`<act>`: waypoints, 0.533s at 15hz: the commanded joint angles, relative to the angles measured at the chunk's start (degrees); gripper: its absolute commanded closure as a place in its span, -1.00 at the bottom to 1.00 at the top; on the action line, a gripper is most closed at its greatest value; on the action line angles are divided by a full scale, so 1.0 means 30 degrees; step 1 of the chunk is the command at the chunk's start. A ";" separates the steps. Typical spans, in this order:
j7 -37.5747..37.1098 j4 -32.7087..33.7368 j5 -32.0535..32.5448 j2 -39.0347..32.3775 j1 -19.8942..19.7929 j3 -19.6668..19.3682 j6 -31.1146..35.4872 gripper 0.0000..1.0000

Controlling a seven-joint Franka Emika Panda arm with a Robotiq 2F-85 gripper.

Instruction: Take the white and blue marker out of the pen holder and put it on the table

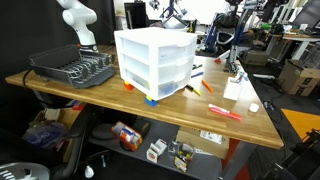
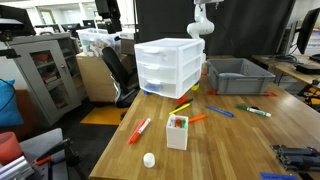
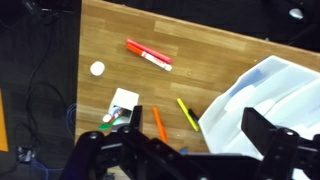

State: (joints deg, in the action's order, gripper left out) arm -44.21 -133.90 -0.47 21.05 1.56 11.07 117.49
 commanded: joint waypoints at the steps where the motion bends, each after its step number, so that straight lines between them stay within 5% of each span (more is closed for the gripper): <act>1: -0.3542 -0.1231 0.1563 0.0815 -0.0968 0.0402 -0.0064 -1.00; 5: -0.7794 -0.1689 0.4787 0.1345 -0.1508 0.1108 -0.0455 -1.00; 6: -0.6321 -0.1454 0.3587 0.0910 -0.0822 0.0187 -0.0297 -1.00; 8: -0.7481 -0.1497 0.4464 0.1124 -0.0807 0.0513 -0.0343 -1.00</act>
State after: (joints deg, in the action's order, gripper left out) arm -66.60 -138.51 12.80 24.49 -1.29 13.02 116.64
